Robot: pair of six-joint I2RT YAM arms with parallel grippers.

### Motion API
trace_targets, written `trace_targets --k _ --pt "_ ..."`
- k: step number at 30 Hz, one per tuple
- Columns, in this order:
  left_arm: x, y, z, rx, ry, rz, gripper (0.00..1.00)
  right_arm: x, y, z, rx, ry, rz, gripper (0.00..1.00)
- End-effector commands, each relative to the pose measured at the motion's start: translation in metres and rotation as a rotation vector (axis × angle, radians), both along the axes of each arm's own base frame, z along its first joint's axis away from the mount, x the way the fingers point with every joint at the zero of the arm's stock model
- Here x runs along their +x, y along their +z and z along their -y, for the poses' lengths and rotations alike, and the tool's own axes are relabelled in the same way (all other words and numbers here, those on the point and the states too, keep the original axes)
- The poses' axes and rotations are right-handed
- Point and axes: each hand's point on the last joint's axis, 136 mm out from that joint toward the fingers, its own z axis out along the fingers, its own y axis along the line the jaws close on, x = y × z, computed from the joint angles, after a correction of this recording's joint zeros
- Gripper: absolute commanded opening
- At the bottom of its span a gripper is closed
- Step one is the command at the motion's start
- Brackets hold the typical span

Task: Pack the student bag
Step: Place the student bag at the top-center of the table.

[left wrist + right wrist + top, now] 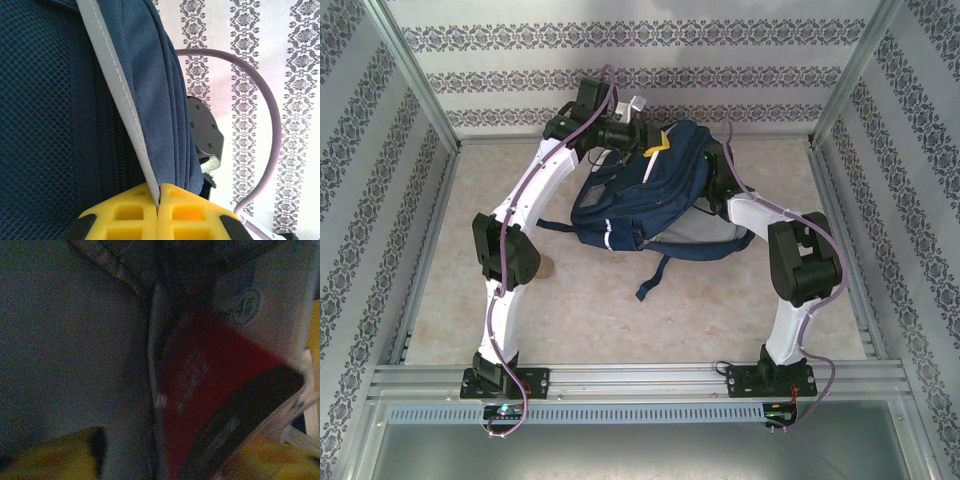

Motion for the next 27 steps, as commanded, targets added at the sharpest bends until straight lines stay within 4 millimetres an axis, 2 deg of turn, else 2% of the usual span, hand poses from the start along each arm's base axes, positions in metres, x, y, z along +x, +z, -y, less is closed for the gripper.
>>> trace_targets --k 1,6,10,13,14,15,17,19,23,25,27 --pt "-0.030 0.099 0.001 -0.166 -0.091 0.257 0.00 0.001 0.020 0.009 -0.017 -0.022 0.081 0.75" --pt "-0.021 0.090 -0.003 -0.152 -0.074 0.242 0.00 -0.030 0.033 0.042 -0.110 -0.029 0.138 0.81" --pt "-0.014 0.079 -0.006 -0.118 -0.048 0.228 0.00 -0.064 0.047 0.076 -0.188 -0.091 0.172 0.84" --pt "-0.010 0.061 -0.007 -0.068 -0.030 0.200 0.00 -0.097 0.049 0.107 -0.337 -0.184 0.146 0.83" --pt "-0.009 0.054 -0.006 -0.048 -0.027 0.190 0.04 -0.110 0.048 0.122 -0.408 -0.241 0.115 0.81" --pt "-0.008 0.048 -0.007 -0.027 -0.018 0.181 0.17 -0.127 0.043 0.141 -0.482 -0.323 0.058 0.80" --pt "-0.009 0.041 -0.008 0.012 -0.007 0.178 0.33 -0.160 0.041 0.182 -0.605 -0.521 -0.057 0.77" --pt "-0.012 0.036 -0.008 0.044 -0.001 0.175 0.42 -0.180 0.049 0.201 -0.668 -0.592 -0.063 0.76" --pt "-0.016 0.030 -0.019 0.138 0.058 0.171 0.53 -0.202 0.073 0.211 -0.717 -0.634 0.013 0.74" --pt "-0.021 0.028 -0.033 0.221 0.106 0.185 0.55 -0.205 0.086 0.206 -0.739 -0.599 0.068 0.74" --pt "-0.027 0.022 -0.059 0.339 0.196 0.192 0.56 -0.207 0.097 0.195 -0.761 -0.544 0.123 0.74"
